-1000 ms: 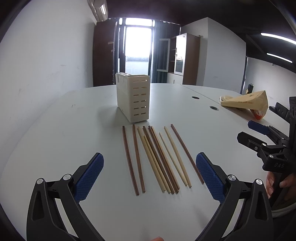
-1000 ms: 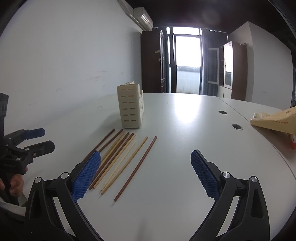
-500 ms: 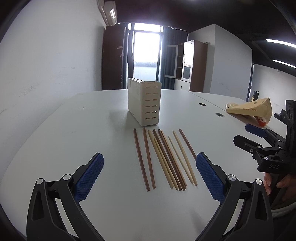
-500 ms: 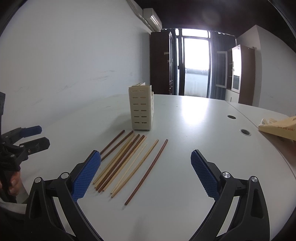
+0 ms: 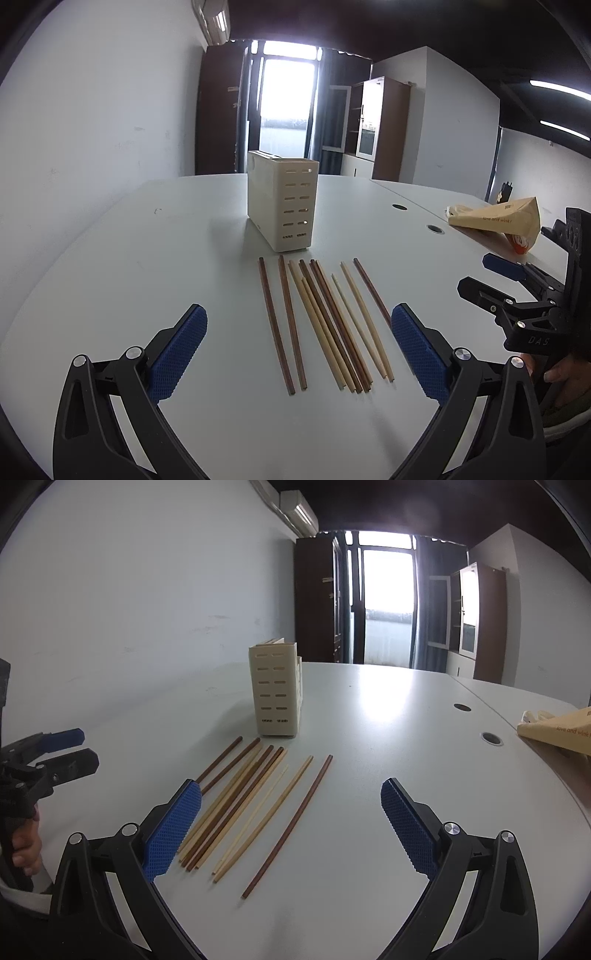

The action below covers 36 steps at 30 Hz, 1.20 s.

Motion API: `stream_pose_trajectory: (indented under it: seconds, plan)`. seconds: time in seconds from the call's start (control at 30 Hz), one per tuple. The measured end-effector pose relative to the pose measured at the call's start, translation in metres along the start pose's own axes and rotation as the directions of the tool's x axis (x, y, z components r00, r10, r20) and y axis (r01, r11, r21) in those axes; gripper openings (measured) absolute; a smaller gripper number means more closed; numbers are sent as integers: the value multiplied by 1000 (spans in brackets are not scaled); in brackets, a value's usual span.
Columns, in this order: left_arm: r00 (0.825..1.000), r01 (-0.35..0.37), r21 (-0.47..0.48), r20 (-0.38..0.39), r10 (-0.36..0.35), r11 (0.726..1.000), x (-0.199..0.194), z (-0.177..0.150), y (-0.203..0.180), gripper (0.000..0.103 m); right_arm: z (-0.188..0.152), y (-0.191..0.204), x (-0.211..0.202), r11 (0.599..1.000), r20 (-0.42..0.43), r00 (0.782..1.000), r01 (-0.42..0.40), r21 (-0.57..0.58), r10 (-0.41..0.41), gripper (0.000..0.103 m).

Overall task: Organize utensils
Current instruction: 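Move both open grippers toward the row of chopsticks on the table, then close the right gripper on a dark brown chopstick while the left gripper grasps another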

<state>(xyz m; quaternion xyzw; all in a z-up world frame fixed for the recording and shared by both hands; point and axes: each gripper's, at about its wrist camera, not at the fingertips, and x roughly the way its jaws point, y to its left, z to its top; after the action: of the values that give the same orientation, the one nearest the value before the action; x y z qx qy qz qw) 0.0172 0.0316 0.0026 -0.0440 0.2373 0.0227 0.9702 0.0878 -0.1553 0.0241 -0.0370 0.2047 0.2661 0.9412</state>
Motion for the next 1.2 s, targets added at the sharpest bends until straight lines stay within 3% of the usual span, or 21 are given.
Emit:
stream_pose_trajectory:
  seconds: [0.2,0.53,0.67,1.0,1.2]
  plan:
    - [1000,7,22,-9,-7,1000,11,9,-2,97,5,-6,17,1000,-22,1000,5,29,-4,99]
    - [1000,12,34,-17,-12,999,14,5,-2,97,0,-6,9,999,-3,999,41,32,-40,99]
    - [1000,-15,16,-27,15,1000,19,12,5,97,5,-4,16,999,-24,999,40,11,-39,99]
    - [995,-34,3,-95,35,999,49,37,11,97,28,-19,44,998,-105,993,64,23,-61,99]
    - [979,-30,-15,-200,27,999,81,53,20,97,42,-28,66,998,-196,980,48,36,-40,99]
